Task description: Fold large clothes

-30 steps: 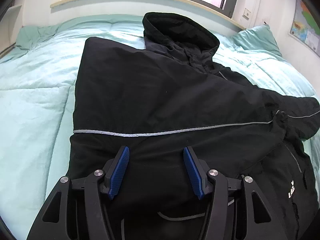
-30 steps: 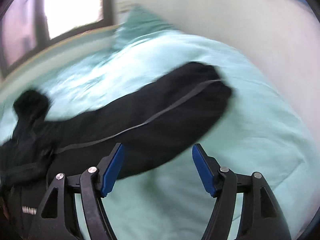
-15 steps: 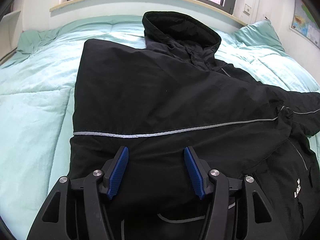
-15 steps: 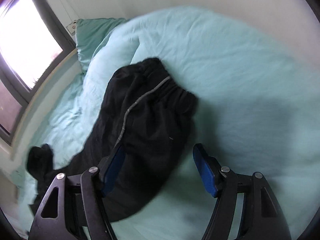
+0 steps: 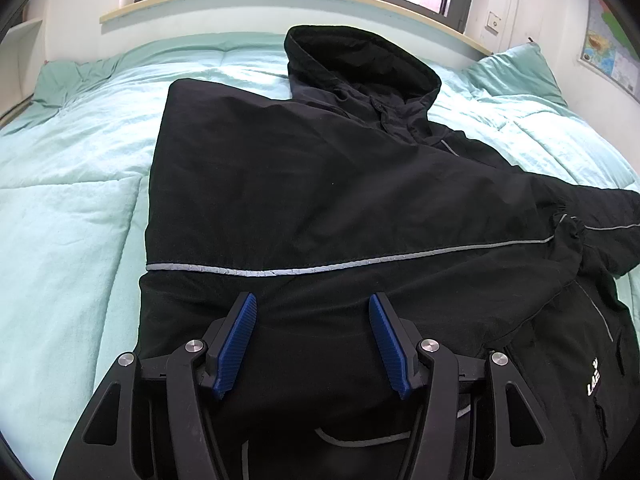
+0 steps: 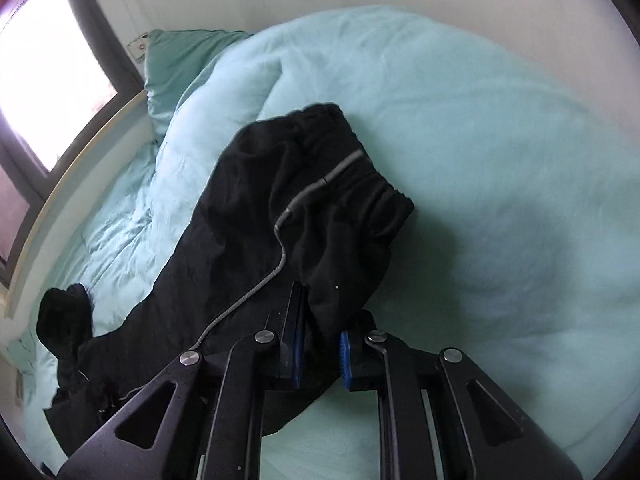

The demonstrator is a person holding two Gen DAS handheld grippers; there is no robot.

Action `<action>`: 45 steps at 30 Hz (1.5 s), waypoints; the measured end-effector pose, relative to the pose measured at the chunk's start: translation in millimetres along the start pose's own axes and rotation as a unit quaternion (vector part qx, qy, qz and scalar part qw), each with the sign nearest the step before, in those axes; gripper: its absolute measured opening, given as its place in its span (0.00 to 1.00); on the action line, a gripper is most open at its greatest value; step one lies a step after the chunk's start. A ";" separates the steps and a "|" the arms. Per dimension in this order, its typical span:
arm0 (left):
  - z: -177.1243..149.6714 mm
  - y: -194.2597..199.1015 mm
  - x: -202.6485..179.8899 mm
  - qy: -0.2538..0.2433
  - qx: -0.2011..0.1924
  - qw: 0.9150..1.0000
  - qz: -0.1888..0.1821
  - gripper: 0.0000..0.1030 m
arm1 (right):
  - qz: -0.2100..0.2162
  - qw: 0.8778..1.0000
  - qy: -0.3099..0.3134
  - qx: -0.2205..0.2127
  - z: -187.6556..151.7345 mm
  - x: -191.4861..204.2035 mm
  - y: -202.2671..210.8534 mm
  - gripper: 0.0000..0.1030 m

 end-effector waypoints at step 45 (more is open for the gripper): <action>11.8 106.9 57.4 0.092 -0.052 0.994 -0.007 0.59 | 0.118 0.899 0.418 0.062 -290.9 438.0 102.2 0.46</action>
Point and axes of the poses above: each gripper's, at about its wrist camera, not at the fingertips, and y roughly against the way its jaws point, x to its left, z to its top, the point moved 8 cm from there along -y, roughly the way its jaws point, and after that the axes turned 7 degrees about -z, right-handed, at the moved point
